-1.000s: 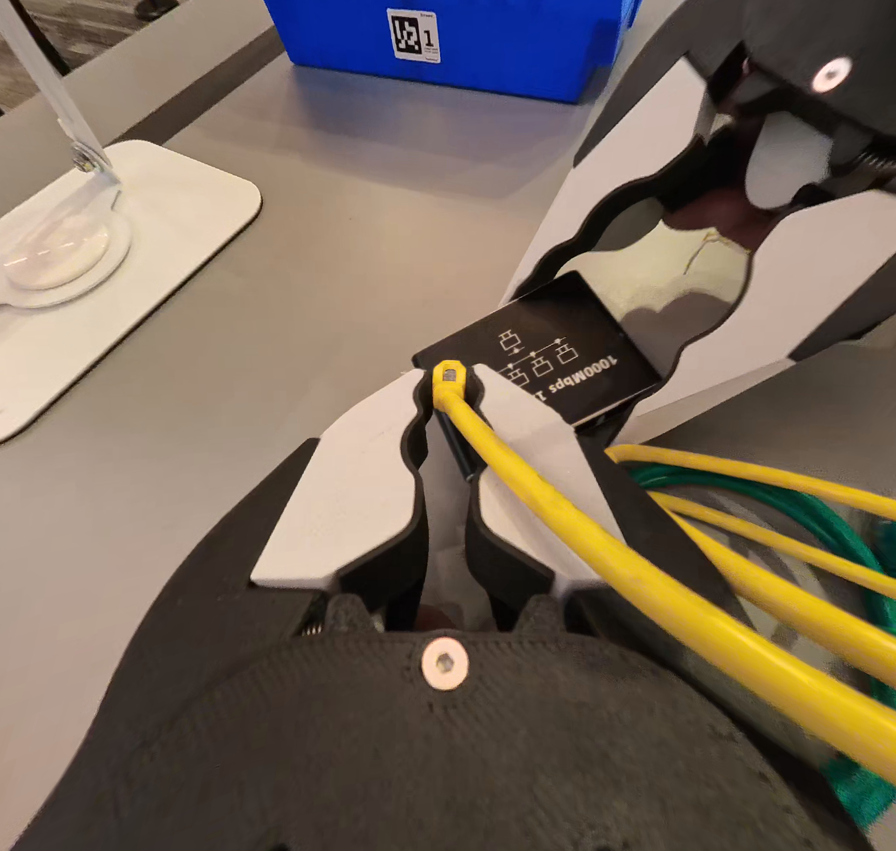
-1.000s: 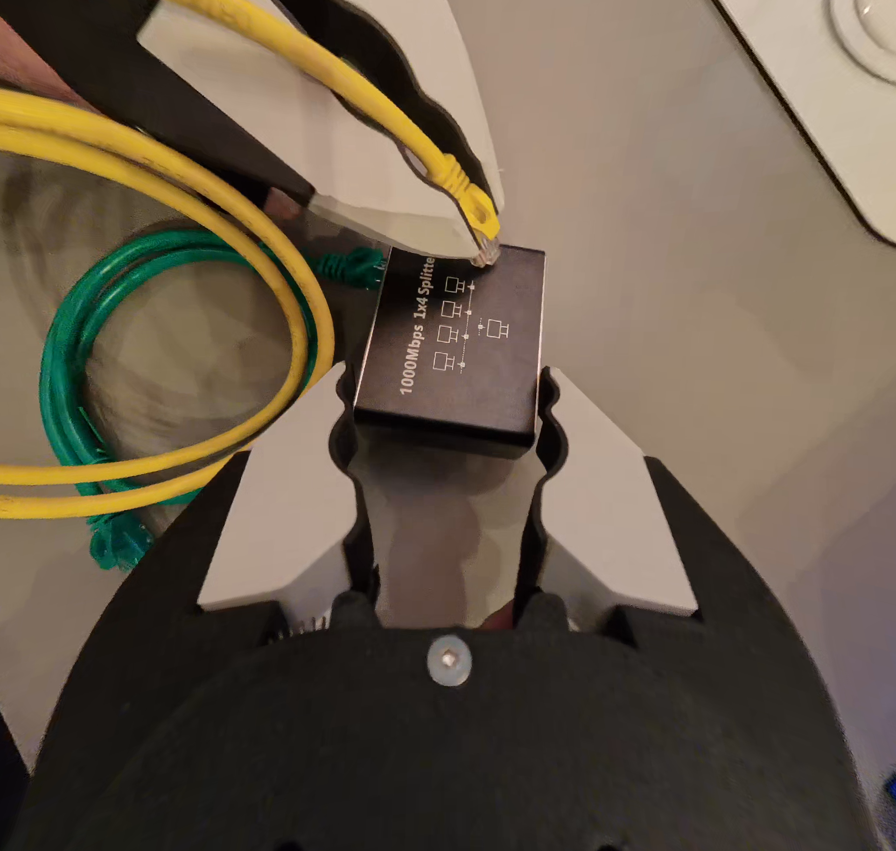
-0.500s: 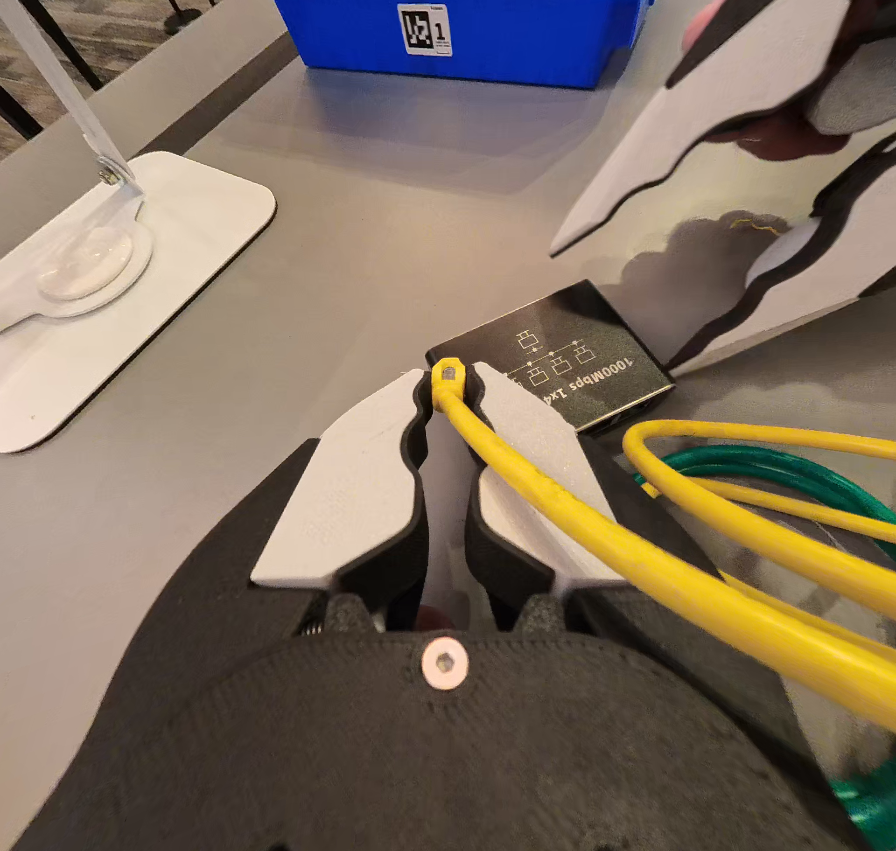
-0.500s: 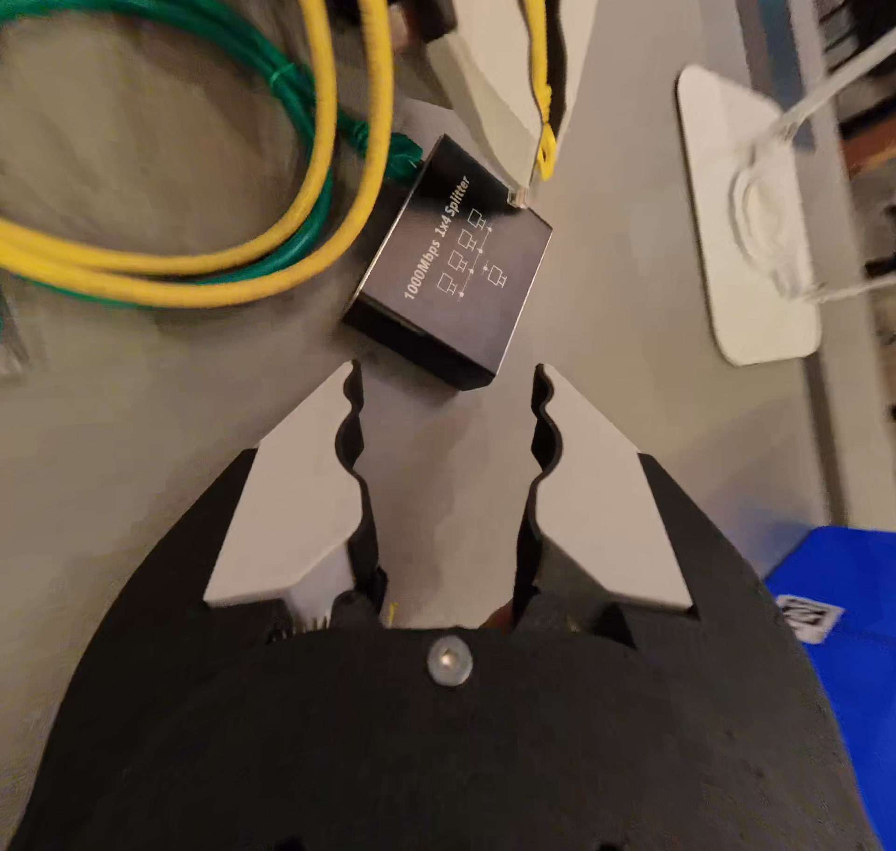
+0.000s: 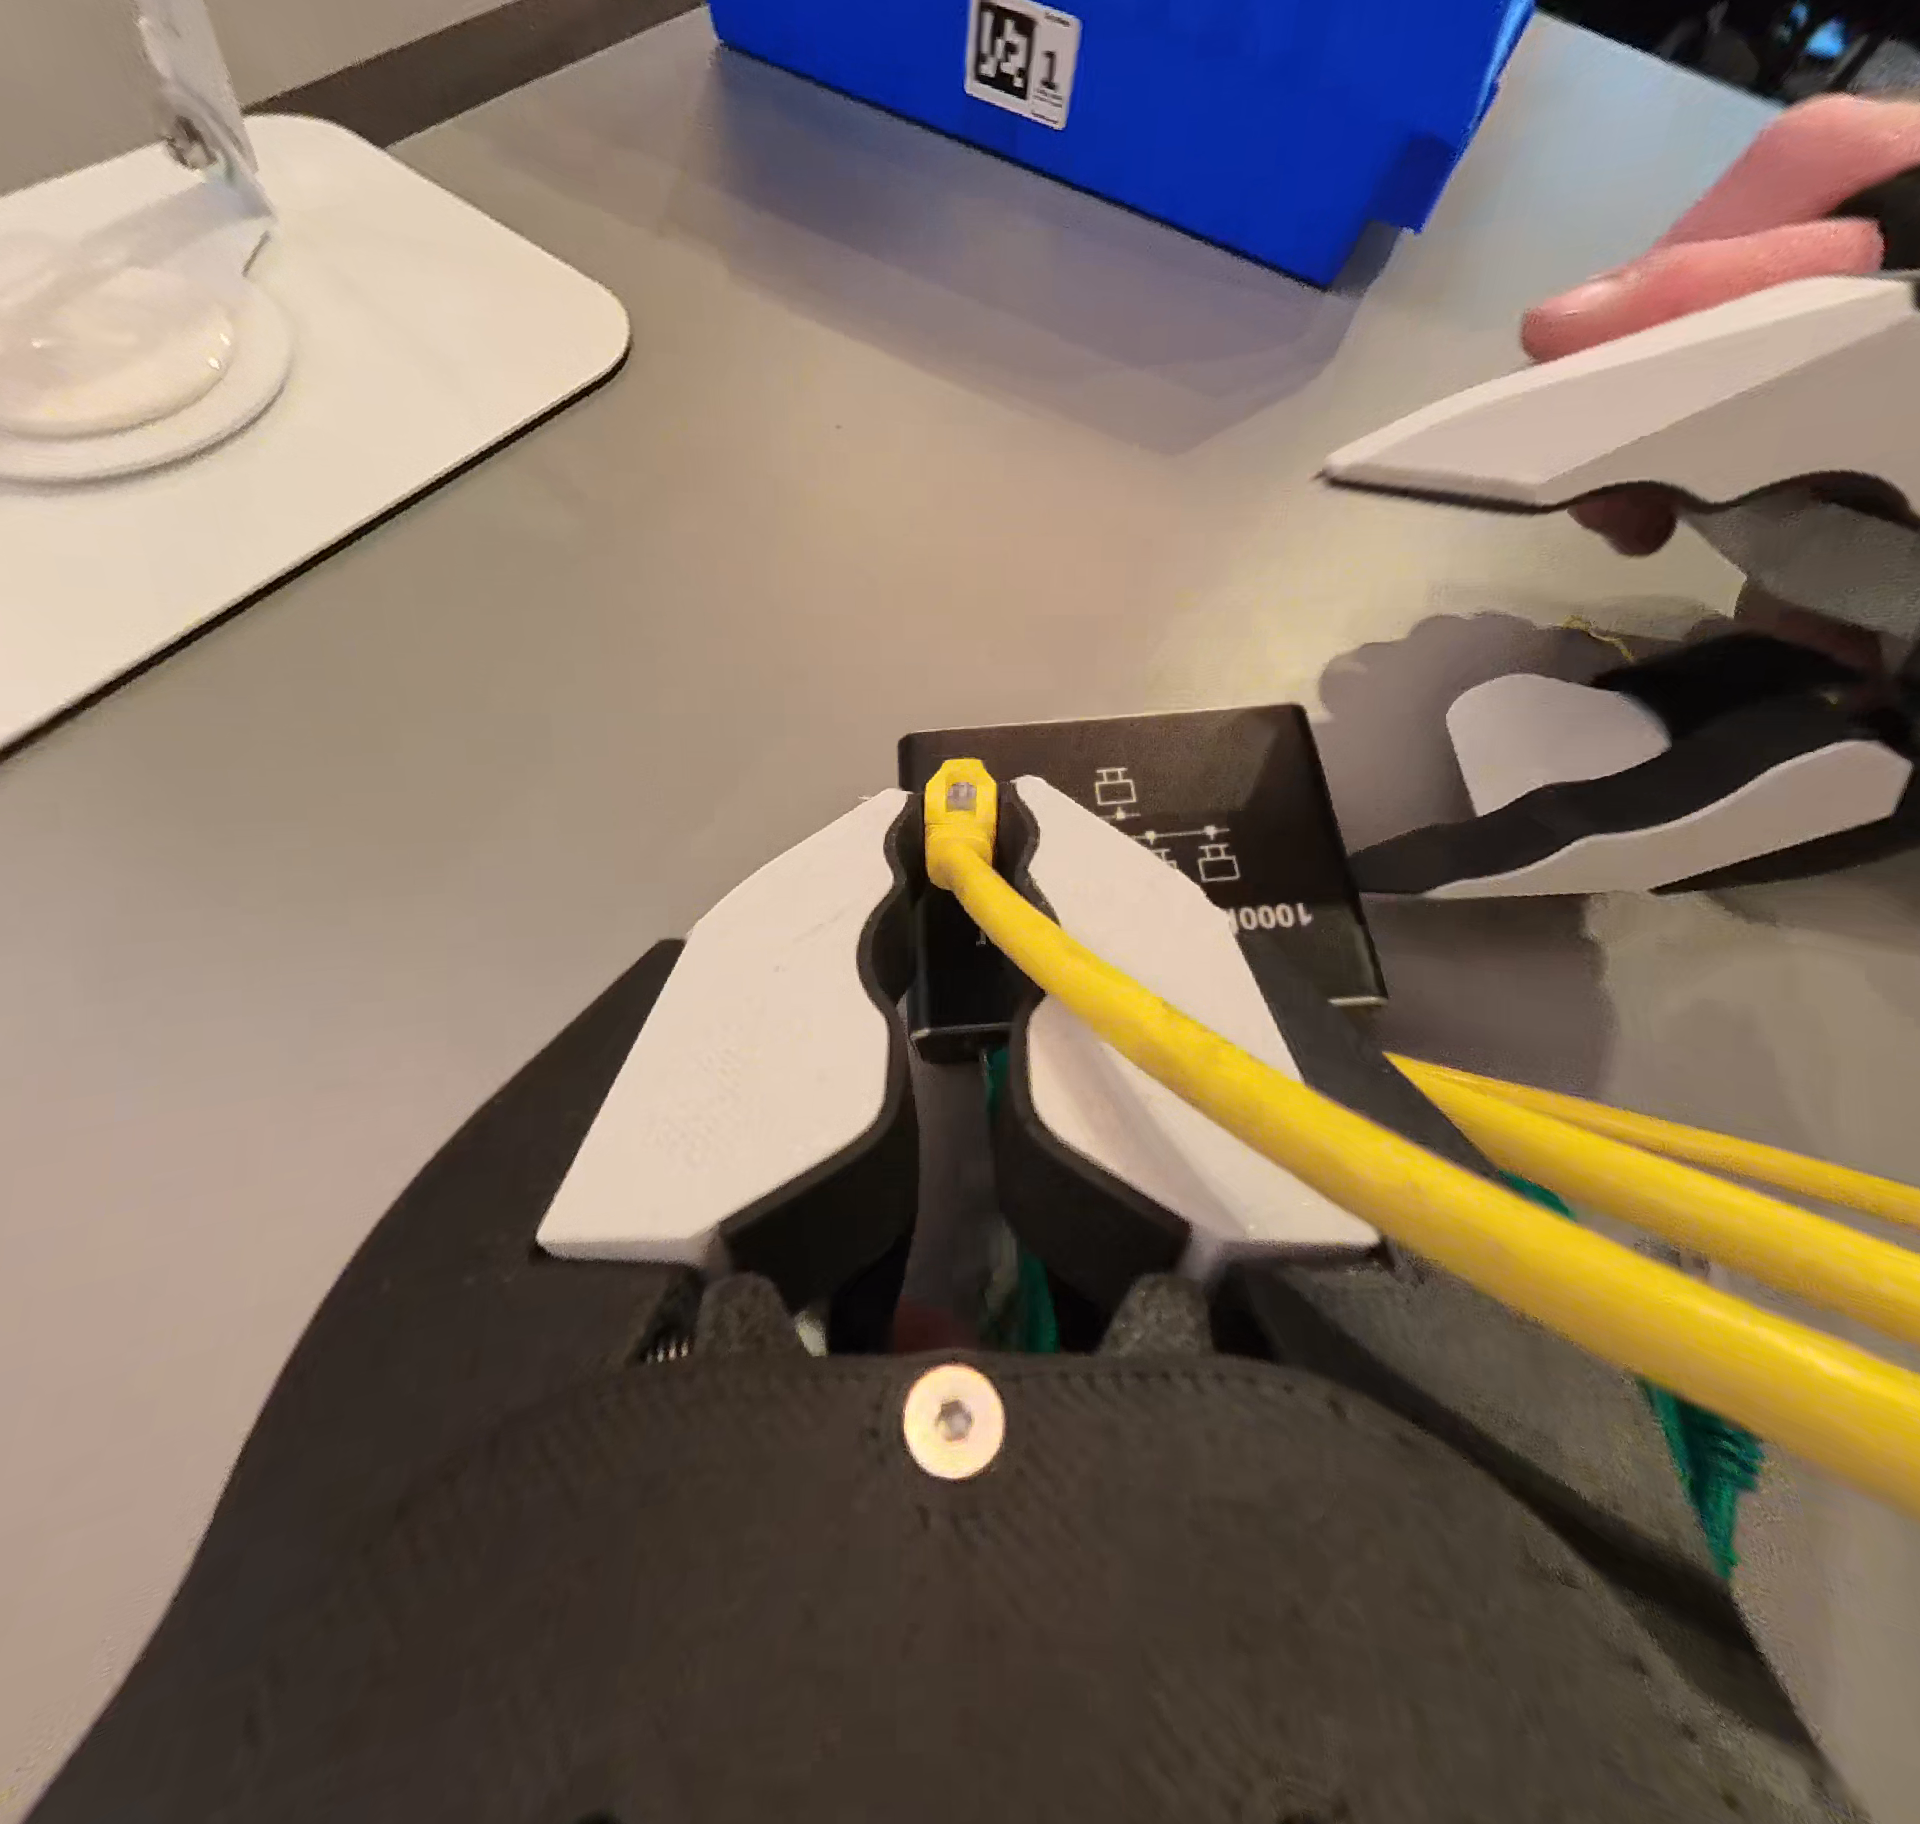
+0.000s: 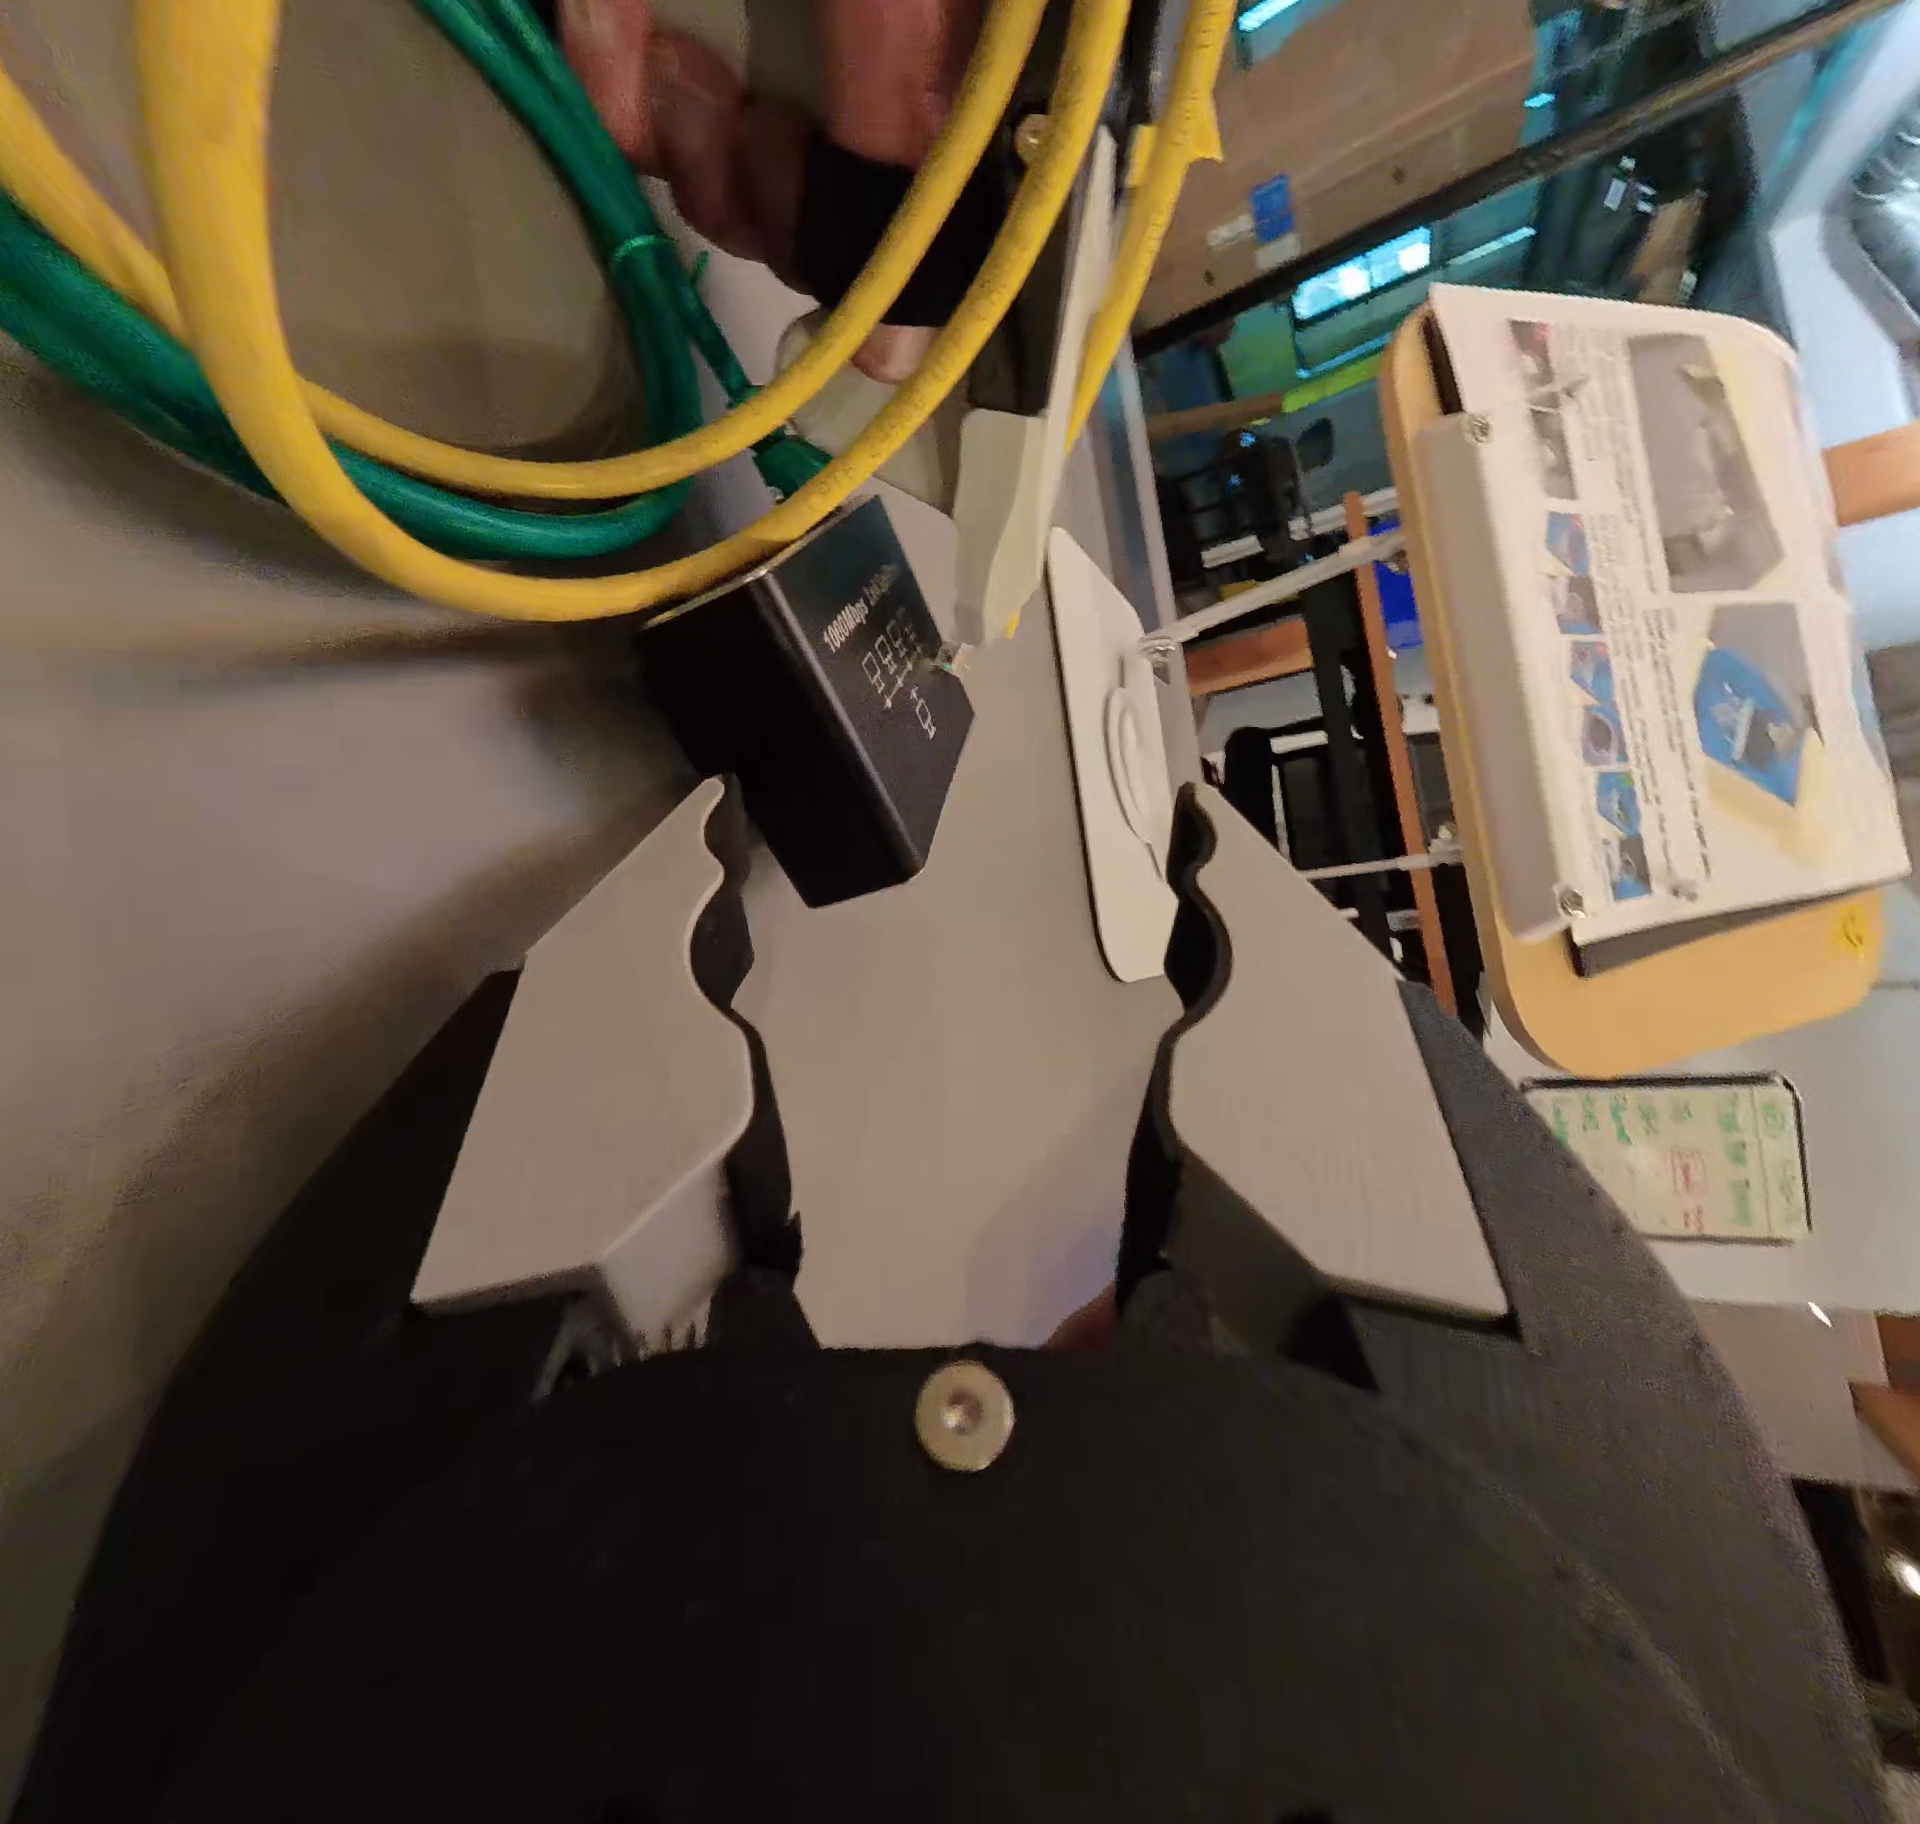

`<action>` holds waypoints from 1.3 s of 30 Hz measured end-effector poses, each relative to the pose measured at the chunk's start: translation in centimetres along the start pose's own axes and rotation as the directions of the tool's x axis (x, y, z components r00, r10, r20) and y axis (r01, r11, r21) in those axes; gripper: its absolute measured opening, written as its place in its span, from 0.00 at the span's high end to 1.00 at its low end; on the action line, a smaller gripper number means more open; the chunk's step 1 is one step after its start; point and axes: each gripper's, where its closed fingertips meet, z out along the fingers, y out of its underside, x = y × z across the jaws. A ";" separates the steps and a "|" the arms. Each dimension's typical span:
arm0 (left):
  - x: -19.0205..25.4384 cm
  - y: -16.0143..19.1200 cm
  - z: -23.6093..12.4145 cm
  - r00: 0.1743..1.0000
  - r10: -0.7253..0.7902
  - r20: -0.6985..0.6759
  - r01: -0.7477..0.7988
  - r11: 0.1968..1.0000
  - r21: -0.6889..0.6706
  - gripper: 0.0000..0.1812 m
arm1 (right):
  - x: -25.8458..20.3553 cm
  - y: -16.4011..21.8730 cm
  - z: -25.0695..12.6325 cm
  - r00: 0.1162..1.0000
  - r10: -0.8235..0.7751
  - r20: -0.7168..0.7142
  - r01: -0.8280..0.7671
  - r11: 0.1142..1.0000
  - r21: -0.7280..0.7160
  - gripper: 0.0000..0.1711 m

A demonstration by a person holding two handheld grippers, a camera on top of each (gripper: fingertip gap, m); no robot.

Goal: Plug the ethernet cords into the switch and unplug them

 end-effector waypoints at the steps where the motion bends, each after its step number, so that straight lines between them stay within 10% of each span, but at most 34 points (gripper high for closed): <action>1: -0.2 0.0 0.0 1.000 -0.017 -0.007 0.017 1.000 0.000 0.93 | 0.2 0.0 0.0 1.000 0.002 -0.023 -0.002 1.000 -0.003 0.54; 6: 0.0 -0.1 0.2 0.994 -0.081 -0.080 0.081 0.997 -0.006 0.93 | 2.8 -1.5 -0.5 0.977 -0.029 -0.210 0.038 0.999 0.039 0.73; 10: 0.6 -0.3 0.8 0.993 -0.064 -0.099 0.063 0.998 -0.013 0.93 | -0.3 -2.0 1.4 0.990 -0.143 0.016 0.143 0.989 0.030 0.78; 16: 0.4 -0.3 0.7 0.990 -0.076 -0.117 0.074 0.997 -0.022 0.93 | -1.8 0.8 -1.5 0.968 -0.051 0.245 0.067 0.996 -0.057 0.65; 25: -0.6 -0.4 0.8 0.973 -0.179 -0.147 0.178 0.984 -0.020 0.92 | -0.8 0.1 1.3 0.990 -0.108 0.090 0.111 0.993 -0.036 0.53; 39: -1.5 0.3 1.7 0.931 -0.305 -0.199 0.284 0.950 -0.126 0.93 | 0.1 -1.4 3.3 0.992 -0.120 -0.032 0.120 0.993 -0.004 0.73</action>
